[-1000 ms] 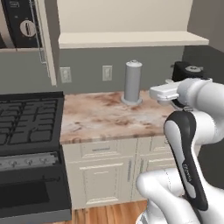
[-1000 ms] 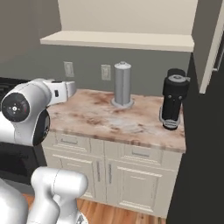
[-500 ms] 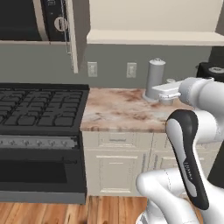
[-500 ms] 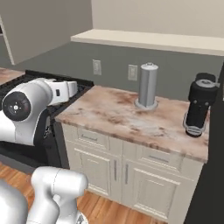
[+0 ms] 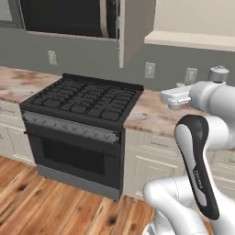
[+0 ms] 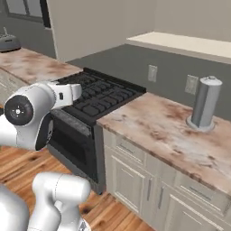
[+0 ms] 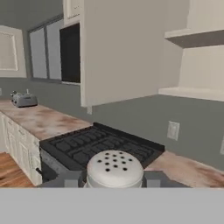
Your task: Retrieve the shaker from the cabinet and place it next the steak on a plate on the dining table.
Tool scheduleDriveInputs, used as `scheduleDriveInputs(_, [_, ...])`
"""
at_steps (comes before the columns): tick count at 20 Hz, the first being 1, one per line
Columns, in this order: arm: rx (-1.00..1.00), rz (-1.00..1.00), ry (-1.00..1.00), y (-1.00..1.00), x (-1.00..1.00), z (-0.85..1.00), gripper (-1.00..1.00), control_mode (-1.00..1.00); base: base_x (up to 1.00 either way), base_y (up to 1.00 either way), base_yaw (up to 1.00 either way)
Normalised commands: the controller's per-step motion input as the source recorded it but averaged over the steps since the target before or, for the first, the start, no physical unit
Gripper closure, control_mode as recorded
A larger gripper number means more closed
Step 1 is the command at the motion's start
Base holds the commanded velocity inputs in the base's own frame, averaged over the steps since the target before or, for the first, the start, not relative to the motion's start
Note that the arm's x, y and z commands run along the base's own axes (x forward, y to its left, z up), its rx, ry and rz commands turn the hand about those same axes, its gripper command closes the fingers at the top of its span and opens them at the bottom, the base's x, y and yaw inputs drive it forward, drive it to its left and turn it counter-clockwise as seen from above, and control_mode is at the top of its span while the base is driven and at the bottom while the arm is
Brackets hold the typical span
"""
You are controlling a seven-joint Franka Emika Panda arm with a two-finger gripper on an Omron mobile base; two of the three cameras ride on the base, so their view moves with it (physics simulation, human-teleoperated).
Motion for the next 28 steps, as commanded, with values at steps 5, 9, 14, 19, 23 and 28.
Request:
scheduleDriveInputs(5, [0.00,0.00,0.00,0.00,0.00,0.00,1.00,1.00,-0.08,0.15,0.69])
scheduleDriveInputs(9, [0.00,0.00,0.00,0.00,0.00,0.00,1.00,1.00,-0.05,0.22,0.70])
scheduleDriveInputs(14, [0.00,0.00,0.00,0.00,0.00,0.00,1.00,1.00,0.00,0.24,0.65])
scheduleDriveInputs(19, [0.00,0.00,0.00,0.00,0.00,0.00,1.00,1.00,0.00,0.22,0.61])
scheduleDriveInputs(23, [0.00,0.00,0.00,0.00,0.00,0.00,1.00,1.00,0.00,0.16,0.59])
scheduleDriveInputs(28, [0.00,0.00,0.00,0.00,0.00,0.00,1.00,1.00,0.00,0.16,0.58])
